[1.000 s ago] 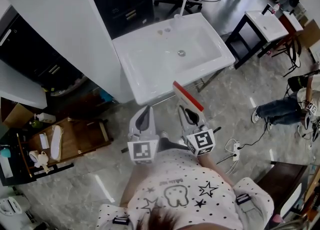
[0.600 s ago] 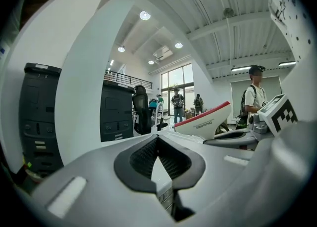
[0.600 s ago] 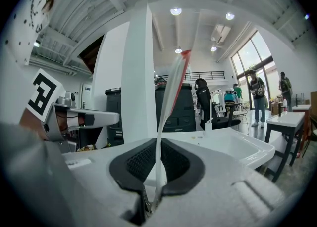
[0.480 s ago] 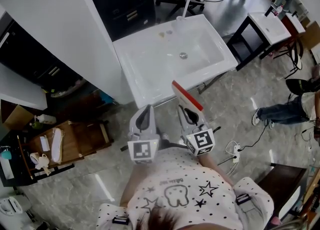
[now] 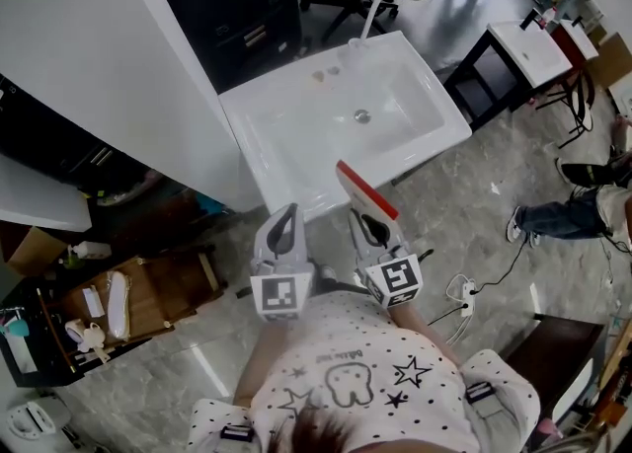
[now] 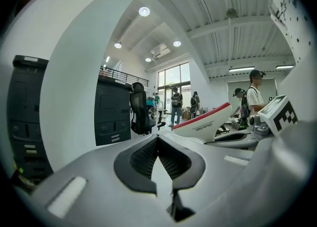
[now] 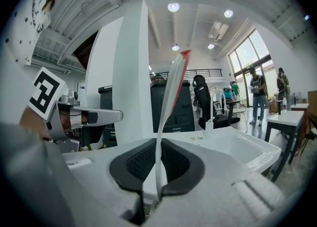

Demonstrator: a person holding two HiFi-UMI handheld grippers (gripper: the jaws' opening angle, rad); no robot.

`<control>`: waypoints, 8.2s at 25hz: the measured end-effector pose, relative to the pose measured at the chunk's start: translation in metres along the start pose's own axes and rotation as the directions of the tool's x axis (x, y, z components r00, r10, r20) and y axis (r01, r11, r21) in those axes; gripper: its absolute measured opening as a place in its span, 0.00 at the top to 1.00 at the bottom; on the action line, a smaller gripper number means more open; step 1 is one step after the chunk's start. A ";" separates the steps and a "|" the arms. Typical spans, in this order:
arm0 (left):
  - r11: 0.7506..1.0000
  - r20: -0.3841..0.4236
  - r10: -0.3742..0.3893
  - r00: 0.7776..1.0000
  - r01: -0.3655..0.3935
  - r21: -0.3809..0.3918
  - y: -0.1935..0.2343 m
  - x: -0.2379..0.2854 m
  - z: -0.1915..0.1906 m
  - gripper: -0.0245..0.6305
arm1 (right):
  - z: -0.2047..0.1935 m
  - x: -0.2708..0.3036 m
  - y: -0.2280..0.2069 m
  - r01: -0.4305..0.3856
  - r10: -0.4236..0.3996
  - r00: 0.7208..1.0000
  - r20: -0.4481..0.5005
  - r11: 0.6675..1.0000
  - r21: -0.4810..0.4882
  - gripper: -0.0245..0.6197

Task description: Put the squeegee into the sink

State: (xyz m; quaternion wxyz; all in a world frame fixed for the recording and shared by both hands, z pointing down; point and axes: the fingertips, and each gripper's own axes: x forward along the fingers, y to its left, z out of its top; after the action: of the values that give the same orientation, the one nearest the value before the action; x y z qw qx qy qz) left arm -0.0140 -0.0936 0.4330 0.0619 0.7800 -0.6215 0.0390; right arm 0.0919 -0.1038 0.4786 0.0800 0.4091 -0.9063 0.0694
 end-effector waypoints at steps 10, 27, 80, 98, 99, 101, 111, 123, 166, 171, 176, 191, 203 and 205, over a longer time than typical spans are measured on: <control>1.000 -0.022 -0.022 1.000 0.022 -0.017 0.031 0.018 -0.002 0.97 | 0.001 0.037 0.010 -0.005 0.005 1.000 -0.017 1.000 0.003 0.94; 0.998 -0.005 -0.051 0.999 0.051 -0.025 0.066 0.028 -0.001 0.97 | 0.004 0.069 0.021 0.034 -0.034 0.999 -0.006 0.999 0.009 0.94; 0.975 -0.021 0.210 0.978 -0.211 -0.072 0.059 0.057 -0.001 0.97 | 0.005 0.103 -0.036 -0.227 0.230 0.970 -0.073 0.973 0.048 0.94; 0.971 -0.025 0.221 0.975 -0.223 -0.086 0.088 0.054 0.004 0.97 | -0.005 0.128 0.007 -0.360 0.383 0.915 -0.128 0.917 0.173 0.94; 0.970 -0.025 0.225 0.974 -0.227 -0.087 0.089 0.054 0.003 0.97 | -0.005 0.131 0.007 -0.363 0.387 0.913 -0.131 0.915 0.175 0.94; 0.968 -0.024 0.234 0.972 -0.236 -0.091 0.092 0.054 0.004 0.97 | -0.007 0.137 0.007 -0.364 0.390 0.911 -0.136 0.914 0.178 0.94; 0.961 -0.004 0.267 0.964 -0.267 -0.078 0.105 0.053 0.002 0.97 | -0.024 0.165 0.005 -0.371 0.414 0.892 -0.178 0.899 0.231 0.94; 0.954 -0.036 0.281 0.959 -0.283 -0.101 0.108 0.063 0.001 0.97 | -0.058 0.203 -0.002 -0.376 0.443 0.863 -0.244 0.884 0.277 0.94; 0.939 -0.044 0.328 0.944 -0.331 -0.098 0.111 0.080 0.002 0.97 | -0.145 0.271 -0.018 -0.258 0.517 0.733 -0.442 0.813 0.523 0.92; 0.940 -0.042 0.332 0.943 -0.334 -0.070 0.114 0.083 -0.004 0.97 | -0.148 0.274 -0.022 -0.250 0.532 0.722 -0.443 0.797 0.549 0.92; 0.936 -0.060 0.332 0.941 -0.337 -0.103 0.113 0.086 -0.002 0.97 | -0.154 0.273 -0.033 -0.225 0.521 0.705 -0.481 0.808 0.545 0.90; 0.932 -0.041 0.350 0.936 -0.352 -0.091 0.117 0.086 -0.004 0.97 | -0.167 0.274 -0.054 -0.132 0.488 0.691 -0.534 0.811 0.570 0.83; 0.930 -0.062 0.353 0.934 -0.357 -0.089 0.118 0.083 -0.005 0.97 | -0.179 0.271 -0.052 -0.081 0.504 0.616 -0.605 0.804 0.588 0.76; 0.927 -0.066 0.355 0.933 -0.360 -0.104 0.119 0.083 -0.004 0.97 | -0.179 0.270 -0.052 -0.075 0.509 0.608 -0.610 0.801 0.594 0.75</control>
State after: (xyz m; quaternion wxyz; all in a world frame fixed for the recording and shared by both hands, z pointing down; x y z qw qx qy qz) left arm -0.1107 -0.1994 0.4540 0.1125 0.6480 -0.7526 0.0319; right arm -0.0297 -0.3007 0.7116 0.3185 0.1888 -0.7948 0.4808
